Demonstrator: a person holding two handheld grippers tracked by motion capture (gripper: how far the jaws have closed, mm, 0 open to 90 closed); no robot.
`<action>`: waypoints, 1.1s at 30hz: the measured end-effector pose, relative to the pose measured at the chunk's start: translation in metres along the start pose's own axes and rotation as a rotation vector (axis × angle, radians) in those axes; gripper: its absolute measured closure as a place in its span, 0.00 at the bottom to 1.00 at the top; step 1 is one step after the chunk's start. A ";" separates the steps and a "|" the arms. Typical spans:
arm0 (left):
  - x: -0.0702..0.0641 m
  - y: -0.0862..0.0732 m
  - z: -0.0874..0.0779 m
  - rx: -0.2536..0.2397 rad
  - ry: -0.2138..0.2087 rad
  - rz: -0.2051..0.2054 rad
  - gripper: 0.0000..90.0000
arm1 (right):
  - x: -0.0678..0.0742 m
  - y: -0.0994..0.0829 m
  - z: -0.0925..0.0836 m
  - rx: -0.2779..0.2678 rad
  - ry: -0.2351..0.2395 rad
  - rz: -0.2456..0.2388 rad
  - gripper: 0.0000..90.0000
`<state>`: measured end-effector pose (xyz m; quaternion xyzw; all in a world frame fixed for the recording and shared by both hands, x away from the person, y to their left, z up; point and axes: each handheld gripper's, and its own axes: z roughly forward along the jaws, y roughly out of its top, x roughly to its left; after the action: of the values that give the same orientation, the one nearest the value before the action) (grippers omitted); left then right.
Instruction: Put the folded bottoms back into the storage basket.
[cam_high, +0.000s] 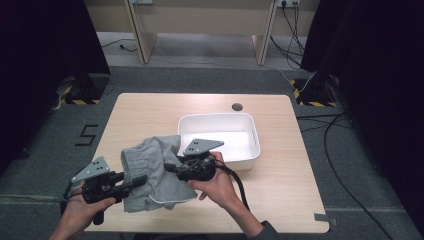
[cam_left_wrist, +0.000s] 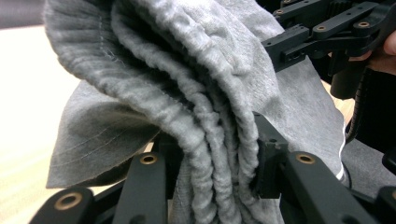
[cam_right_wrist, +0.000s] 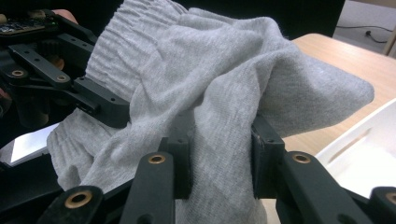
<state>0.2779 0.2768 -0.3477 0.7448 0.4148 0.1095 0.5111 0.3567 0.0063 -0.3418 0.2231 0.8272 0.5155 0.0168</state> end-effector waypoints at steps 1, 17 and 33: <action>0.000 0.003 0.001 0.001 -0.004 0.002 0.70 | -0.002 0.004 -0.003 0.007 0.000 0.004 0.75; -0.001 0.068 0.039 0.007 -0.077 0.022 0.70 | -0.035 0.043 -0.047 0.009 -0.057 0.003 0.76; 0.002 0.105 0.102 0.046 -0.104 0.012 0.70 | -0.089 0.048 -0.076 0.036 -0.154 0.047 0.75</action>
<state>0.3923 0.1953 -0.3047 0.7634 0.3855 0.0642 0.5143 0.4338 -0.0749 -0.2832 0.2817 0.8270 0.4823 0.0644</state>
